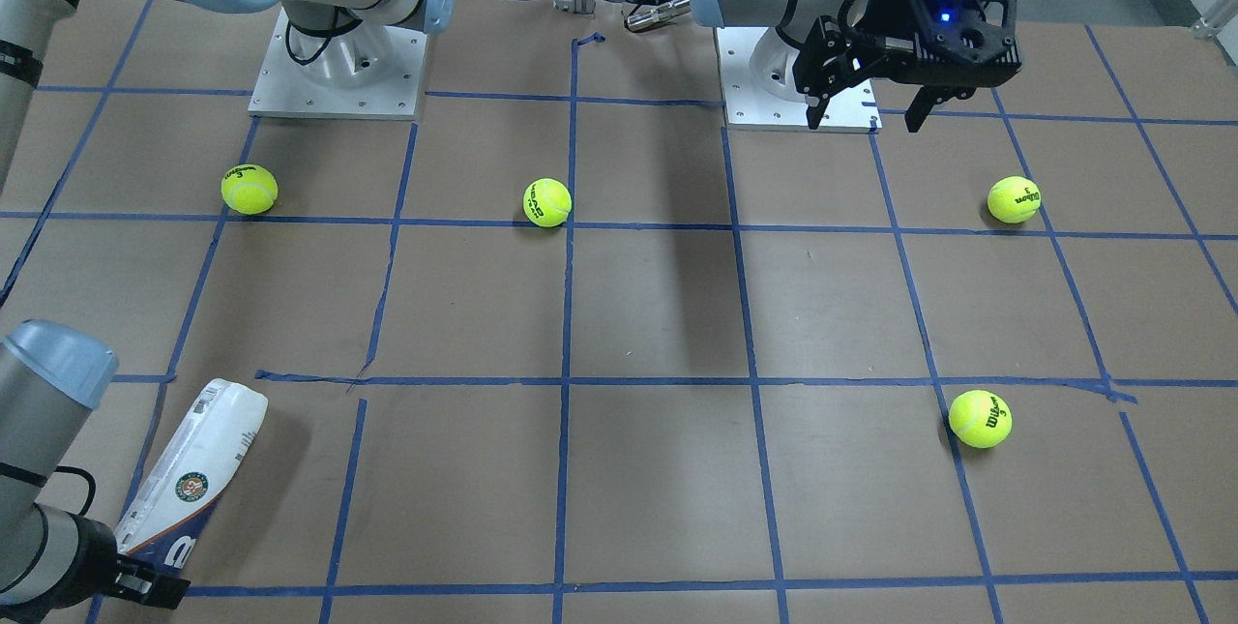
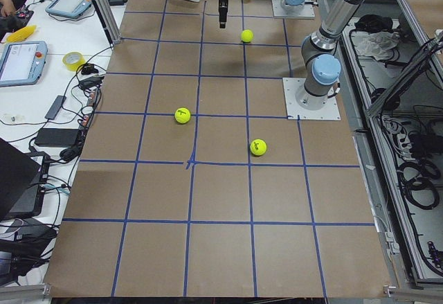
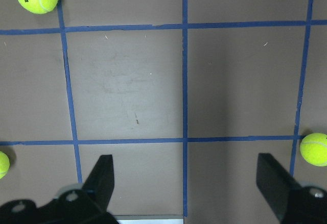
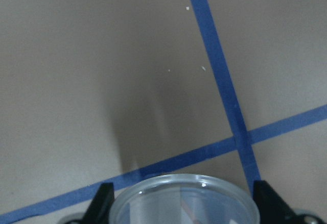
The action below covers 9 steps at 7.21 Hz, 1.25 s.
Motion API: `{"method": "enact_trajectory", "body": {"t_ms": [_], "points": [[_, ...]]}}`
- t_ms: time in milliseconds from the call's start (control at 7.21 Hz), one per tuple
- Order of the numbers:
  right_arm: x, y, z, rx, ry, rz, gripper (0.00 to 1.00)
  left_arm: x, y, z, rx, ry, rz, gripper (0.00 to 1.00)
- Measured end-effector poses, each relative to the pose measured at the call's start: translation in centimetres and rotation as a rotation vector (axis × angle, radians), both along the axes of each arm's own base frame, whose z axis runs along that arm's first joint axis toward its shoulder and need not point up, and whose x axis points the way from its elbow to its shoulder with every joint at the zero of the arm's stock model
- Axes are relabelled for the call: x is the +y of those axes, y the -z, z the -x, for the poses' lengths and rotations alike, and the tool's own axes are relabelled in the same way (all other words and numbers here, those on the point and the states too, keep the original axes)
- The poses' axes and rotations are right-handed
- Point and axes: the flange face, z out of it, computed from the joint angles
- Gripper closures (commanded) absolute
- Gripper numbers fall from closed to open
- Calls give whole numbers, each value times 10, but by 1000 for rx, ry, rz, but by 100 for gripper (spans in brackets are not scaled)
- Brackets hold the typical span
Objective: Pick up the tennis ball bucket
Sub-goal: 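Carry the can toward the table center and tip it sideways with the right gripper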
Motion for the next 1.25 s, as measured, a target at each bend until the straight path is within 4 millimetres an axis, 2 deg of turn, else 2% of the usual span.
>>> {"method": "enact_trajectory", "body": {"t_ms": [277, 554, 693, 832, 970, 1109, 1248], "points": [[1, -5, -1, -6, -7, 3, 48, 0, 0, 0, 1, 1, -1, 0], [6, -41, -13, -31, -97, 32, 49, 0, 0, -1, 2, -2, 2, 0], [12, -64, -36, -37, -170, 25, 53, -1, -1, -1, 2, -2, 5, 0], [22, -81, -82, -36, -271, 5, 57, -1, -1, -3, 3, -6, 7, 0], [38, -88, -136, -38, -366, -22, 65, -3, -2, -9, 4, -18, 9, 0], [57, -87, -191, -41, -461, -48, 68, -6, -2, -21, 4, -35, 10, 0], [78, -82, -248, -45, -568, -64, 76, -8, -3, -33, 4, -49, 11, 0]]}}
